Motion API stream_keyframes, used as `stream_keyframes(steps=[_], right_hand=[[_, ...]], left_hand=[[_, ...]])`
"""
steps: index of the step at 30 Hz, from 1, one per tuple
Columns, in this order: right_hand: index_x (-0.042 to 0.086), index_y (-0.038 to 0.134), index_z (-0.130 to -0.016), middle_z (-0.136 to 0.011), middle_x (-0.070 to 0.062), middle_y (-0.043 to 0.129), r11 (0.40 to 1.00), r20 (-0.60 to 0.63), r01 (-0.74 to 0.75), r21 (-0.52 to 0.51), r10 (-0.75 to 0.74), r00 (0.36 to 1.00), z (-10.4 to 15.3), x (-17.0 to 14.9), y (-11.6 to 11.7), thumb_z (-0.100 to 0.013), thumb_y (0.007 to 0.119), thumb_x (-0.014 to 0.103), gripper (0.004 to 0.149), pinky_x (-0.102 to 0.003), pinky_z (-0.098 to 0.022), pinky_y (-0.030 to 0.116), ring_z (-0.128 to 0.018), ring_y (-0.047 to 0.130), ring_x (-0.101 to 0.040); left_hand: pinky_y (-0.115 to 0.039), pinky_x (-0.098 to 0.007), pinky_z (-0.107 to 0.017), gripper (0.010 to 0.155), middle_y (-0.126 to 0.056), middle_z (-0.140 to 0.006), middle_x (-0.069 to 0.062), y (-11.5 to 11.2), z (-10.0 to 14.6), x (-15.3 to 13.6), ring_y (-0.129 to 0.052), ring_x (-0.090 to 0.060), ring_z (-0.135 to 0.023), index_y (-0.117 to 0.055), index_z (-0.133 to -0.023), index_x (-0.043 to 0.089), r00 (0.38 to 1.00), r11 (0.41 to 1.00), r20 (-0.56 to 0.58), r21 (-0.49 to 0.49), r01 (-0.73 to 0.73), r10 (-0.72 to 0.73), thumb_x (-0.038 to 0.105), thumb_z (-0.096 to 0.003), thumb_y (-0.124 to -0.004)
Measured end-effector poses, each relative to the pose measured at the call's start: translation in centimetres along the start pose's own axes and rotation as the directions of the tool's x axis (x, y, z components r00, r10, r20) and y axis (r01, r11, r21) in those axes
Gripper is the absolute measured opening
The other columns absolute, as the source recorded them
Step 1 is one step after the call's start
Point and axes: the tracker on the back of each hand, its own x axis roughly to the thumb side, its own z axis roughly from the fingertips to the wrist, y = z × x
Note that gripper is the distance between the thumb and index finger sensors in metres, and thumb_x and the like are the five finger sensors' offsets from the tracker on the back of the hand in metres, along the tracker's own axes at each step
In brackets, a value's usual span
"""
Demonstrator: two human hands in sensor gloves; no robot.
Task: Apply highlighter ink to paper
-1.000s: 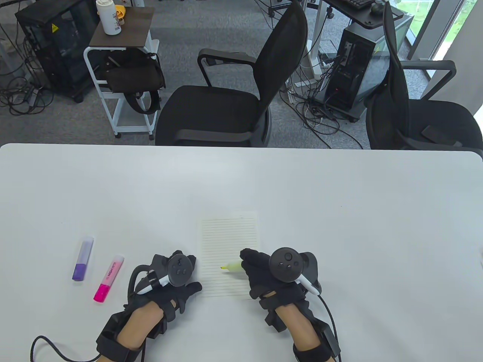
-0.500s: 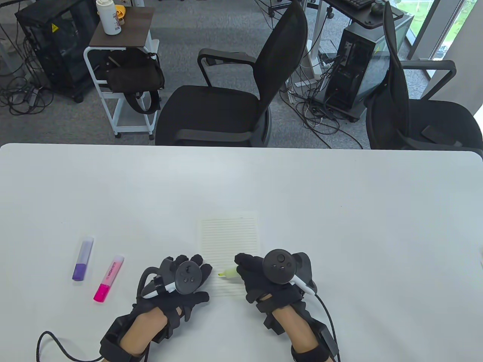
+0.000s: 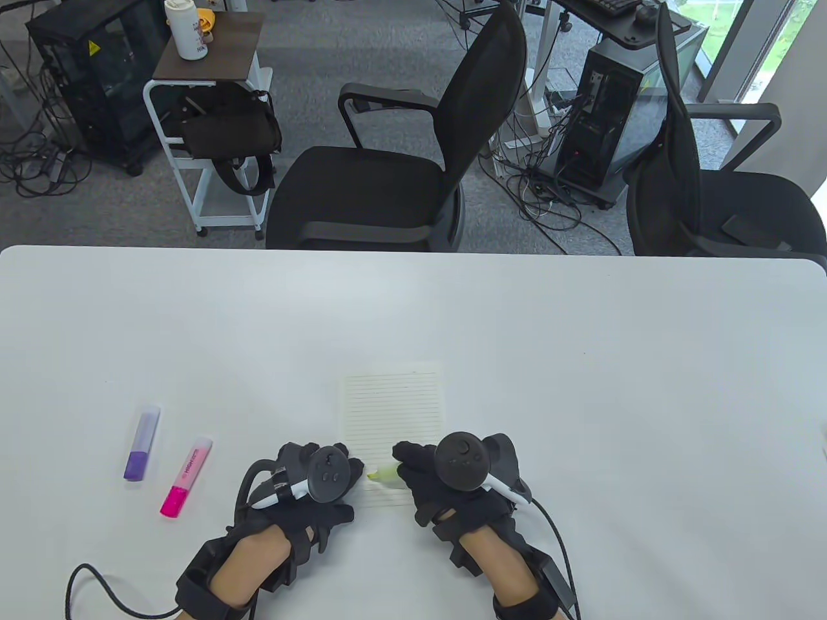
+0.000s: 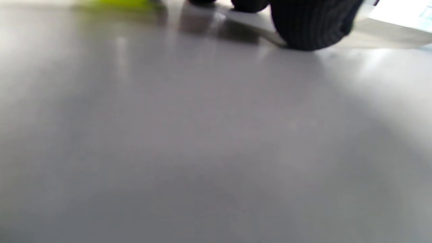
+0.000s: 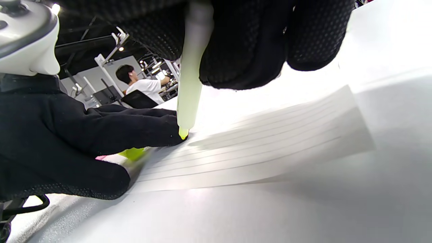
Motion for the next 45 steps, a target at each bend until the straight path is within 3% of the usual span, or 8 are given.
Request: stream_keyframes(steps=[4,10,18,35,45], right_hand=[[0.023,0.073,-0.101,-0.081,-0.012,0.09,0.999,-0.006,-0.045,0.005,0.045,0.999,-0.1,0.1,0.1,-0.063,0.077,0.034,0.04,-0.056,-0.06,0.075,-0.05,0.095,-0.027],[0.021,0.078,-0.097,-0.076,-0.014,0.093,0.998,-0.034,0.005,0.068,-0.002,0.999,-0.1,0.1,-0.1,-0.061,0.079,0.033,0.038,-0.056,-0.058,0.076,-0.044,0.096,-0.028],[0.021,0.074,-0.1,-0.079,-0.013,0.091,1.0,-0.037,-0.003,-0.002,0.003,0.999,0.0,0.1,0.0,-0.063,0.076,0.034,0.039,-0.056,-0.06,0.075,-0.048,0.095,-0.027],[0.02,0.076,-0.098,-0.076,-0.013,0.092,0.997,-0.116,-0.072,-0.012,0.07,0.991,0.3,-0.2,-0.7,-0.062,0.077,0.033,0.038,-0.056,-0.058,0.076,-0.045,0.095,-0.027],[0.017,0.08,-0.095,-0.072,-0.015,0.094,0.998,-0.141,-0.035,0.05,0.042,0.989,0.5,-0.2,-1.2,-0.06,0.079,0.032,0.038,-0.057,-0.058,0.076,-0.041,0.096,-0.028]], left_hand=[[-0.02,-0.069,-0.072,0.075,-0.027,-0.118,0.005,0.0,0.0,0.0,-0.032,-0.039,-0.107,-0.041,-0.109,0.036,1.0,1.0,0.001,-0.003,-0.001,0.001,0.054,-0.0446,-0.074],[-0.02,-0.069,-0.072,0.075,-0.026,-0.118,0.005,0.0,0.0,-0.1,-0.031,-0.039,-0.107,-0.04,-0.109,0.036,1.0,1.0,0.003,-0.006,-0.004,0.004,0.054,-0.0445,-0.074],[-0.02,-0.069,-0.072,0.075,-0.026,-0.118,0.005,0.0,-0.1,-0.1,-0.031,-0.039,-0.107,-0.04,-0.109,0.036,1.0,1.0,0.003,-0.006,-0.005,0.005,0.054,-0.0446,-0.074],[-0.02,-0.068,-0.072,0.075,-0.024,-0.118,0.006,0.0,0.0,-0.1,-0.03,-0.039,-0.107,-0.039,-0.109,0.036,1.0,1.0,0.001,-0.018,-0.014,0.014,0.054,-0.0447,-0.074],[-0.02,-0.068,-0.072,0.075,-0.024,-0.118,0.006,0.0,0.0,-0.1,-0.03,-0.038,-0.107,-0.039,-0.109,0.036,1.0,1.0,0.0,-0.019,-0.016,0.016,0.054,-0.0446,-0.074]])
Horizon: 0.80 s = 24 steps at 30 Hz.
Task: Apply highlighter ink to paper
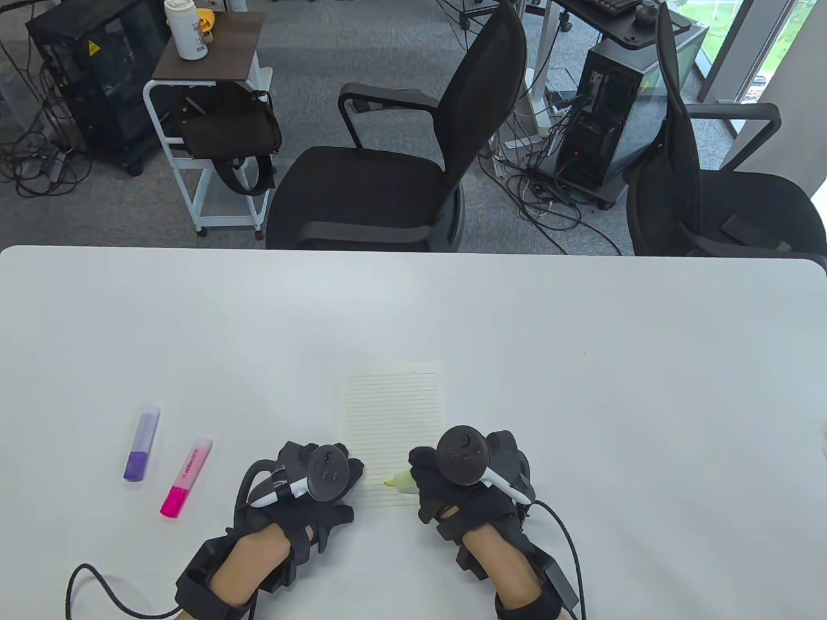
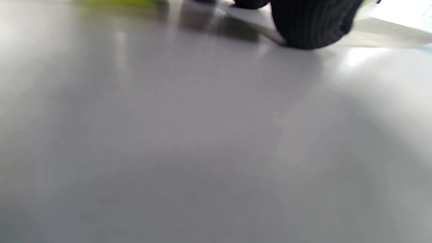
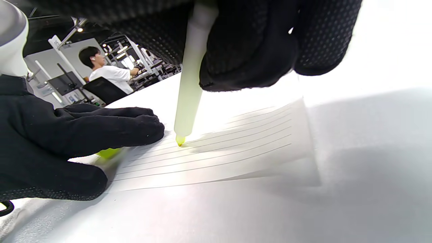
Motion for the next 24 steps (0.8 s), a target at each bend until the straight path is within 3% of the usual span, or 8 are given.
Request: stream_keyframes(steps=[11,24], right_hand=[[0.018,0.078,-0.096,-0.075,-0.014,0.094,0.998,0.075,0.063,0.006,-0.063,0.995,-0.2,0.7,0.8,-0.061,0.078,0.033,0.038,-0.057,-0.059,0.076,-0.044,0.096,-0.028],[0.018,0.079,-0.095,-0.074,-0.015,0.094,1.0,-0.017,-0.016,-0.004,0.016,1.0,0.0,0.1,0.2,-0.06,0.078,0.032,0.038,-0.057,-0.058,0.076,-0.042,0.096,-0.029]], left_hand=[[-0.021,-0.068,-0.072,0.075,-0.023,-0.118,0.006,0.0,0.0,-0.1,-0.029,-0.038,-0.107,-0.039,-0.109,0.037,1.0,1.0,-0.003,-0.008,-0.01,0.01,0.054,-0.0445,-0.074],[-0.022,-0.068,-0.072,0.075,-0.022,-0.117,0.006,0.0,0.0,-0.1,-0.029,-0.038,-0.107,-0.038,-0.109,0.037,1.0,1.0,-0.002,-0.014,-0.013,0.013,0.054,-0.0446,-0.074]])
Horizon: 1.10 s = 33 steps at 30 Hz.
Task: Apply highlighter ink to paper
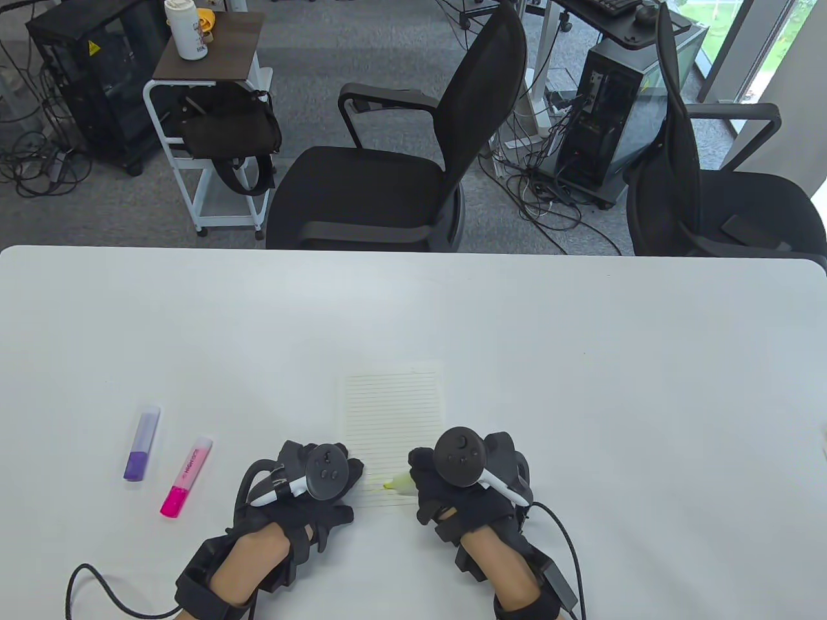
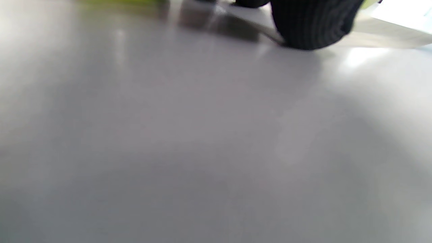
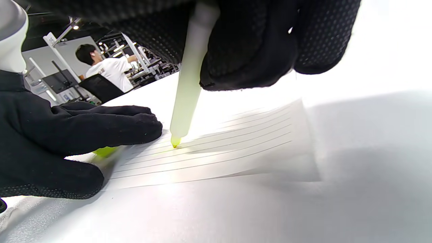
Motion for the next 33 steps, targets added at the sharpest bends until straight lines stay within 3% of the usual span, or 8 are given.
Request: stream_keyframes(steps=[8,17,33], right_hand=[[0.018,0.079,-0.096,-0.074,-0.014,0.094,0.996,0.038,0.083,-0.044,-0.081,0.996,0.1,0.2,0.1,-0.061,0.078,0.033,0.038,-0.056,-0.058,0.076,-0.043,0.096,-0.028],[0.019,0.078,-0.097,-0.076,-0.013,0.093,0.998,0.007,0.007,-0.063,-0.006,1.0,-0.2,0.5,0.9,-0.061,0.077,0.033,0.038,-0.056,-0.059,0.076,-0.044,0.096,-0.028],[0.017,0.078,-0.096,-0.073,-0.013,0.094,0.996,-0.012,0.062,-0.061,-0.063,0.998,-0.1,0.5,1.2,-0.061,0.078,0.034,0.039,-0.055,-0.057,0.077,-0.041,0.096,-0.026]], left_hand=[[-0.021,-0.068,-0.072,0.076,-0.022,-0.117,0.006,0.0,0.0,0.0,-0.028,-0.038,-0.107,-0.038,-0.109,0.037,1.0,1.0,-0.001,-0.003,0.0,0.0,0.054,-0.0446,-0.074],[-0.022,-0.068,-0.072,0.076,-0.022,-0.117,0.006,0.0,-0.1,0.0,-0.028,-0.038,-0.107,-0.038,-0.109,0.037,1.0,1.0,-0.001,-0.006,-0.002,0.002,0.054,-0.0445,-0.074],[-0.023,-0.068,-0.073,0.076,-0.021,-0.117,0.006,0.0,-0.1,0.0,-0.028,-0.038,-0.107,-0.038,-0.108,0.037,1.0,1.0,0.0,-0.011,-0.006,0.006,0.054,-0.0445,-0.074]])
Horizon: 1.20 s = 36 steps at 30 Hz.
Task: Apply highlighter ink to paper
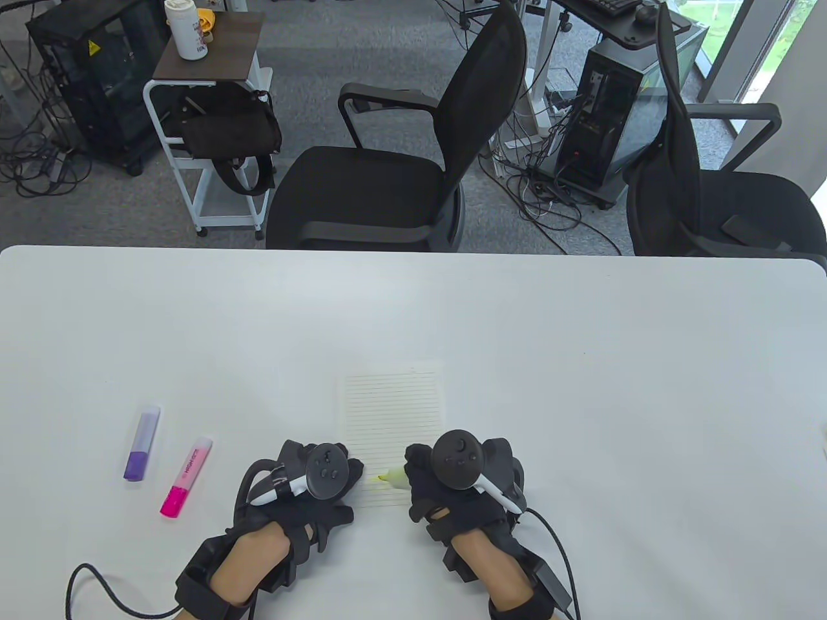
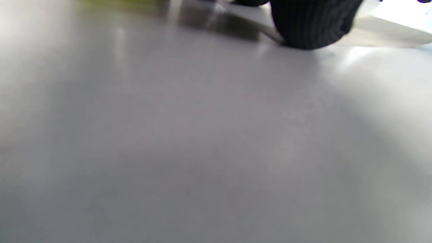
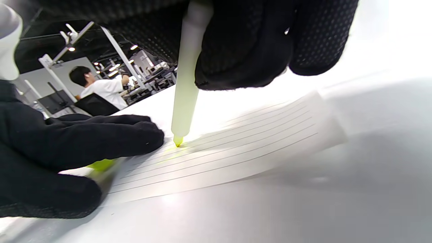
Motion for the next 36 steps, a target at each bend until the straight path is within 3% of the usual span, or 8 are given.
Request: stream_keyframes(steps=[17,24,27,31,36], right_hand=[[0.016,0.079,-0.095,-0.07,-0.013,0.095,1.0,-0.062,-0.022,-0.005,0.022,0.998,0.18,-0.09,-0.35,-0.061,0.077,0.034,0.038,-0.055,-0.056,0.077,-0.039,0.096,-0.026],[0.017,0.079,-0.095,-0.071,-0.012,0.094,1.0,-0.012,0.006,0.018,-0.005,1.0,-0.02,0.21,0.18,-0.062,0.077,0.034,0.038,-0.055,-0.056,0.077,-0.04,0.096,-0.026],[0.016,0.08,-0.094,-0.069,-0.013,0.095,0.997,-0.008,0.023,0.075,-0.022,1.0,0.13,0.3,-0.15,-0.061,0.078,0.034,0.037,-0.055,-0.056,0.077,-0.038,0.096,-0.026],[0.017,0.078,-0.095,-0.072,-0.012,0.094,1.0,-0.006,0.003,0.005,-0.003,1.0,-0.02,0.15,0.1,-0.062,0.077,0.035,0.038,-0.055,-0.057,0.077,-0.041,0.096,-0.026],[0.017,0.079,-0.095,-0.071,-0.013,0.094,0.998,-0.014,0.017,0.052,-0.016,1.0,-0.1,-0.06,-0.02,-0.062,0.077,0.034,0.037,-0.055,-0.057,0.077,-0.04,0.096,-0.026]], left_hand=[[-0.023,-0.068,-0.073,0.076,-0.02,-0.117,0.006,-0.03,-0.02,-0.03,-0.027,-0.038,-0.107,-0.038,-0.108,0.037,1.0,1.0,0.001,-0.002,-0.005,0.005,0.054,-0.0445,-0.074],[-0.023,-0.068,-0.073,0.076,-0.02,-0.117,0.006,-0.04,-0.03,-0.05,-0.027,-0.038,-0.107,-0.037,-0.108,0.037,1.0,1.0,0.001,-0.002,-0.006,0.006,0.054,-0.0445,-0.074],[-0.023,-0.068,-0.073,0.076,-0.02,-0.117,0.006,-0.04,-0.03,-0.05,-0.027,-0.038,-0.107,-0.037,-0.108,0.037,1.0,1.0,0.001,-0.003,-0.006,0.006,0.054,-0.0445,-0.074],[-0.023,-0.068,-0.073,0.076,-0.02,-0.117,0.006,-0.05,-0.04,-0.07,-0.027,-0.038,-0.107,-0.037,-0.108,0.037,1.0,1.0,0.001,-0.004,-0.007,0.007,0.054,-0.0445,-0.074],[-0.023,-0.068,-0.073,0.076,-0.02,-0.117,0.006,-0.05,-0.05,-0.07,-0.027,-0.038,-0.107,-0.037,-0.108,0.037,1.0,1.0,0.001,-0.005,-0.007,0.007,0.054,-0.0445,-0.074]])
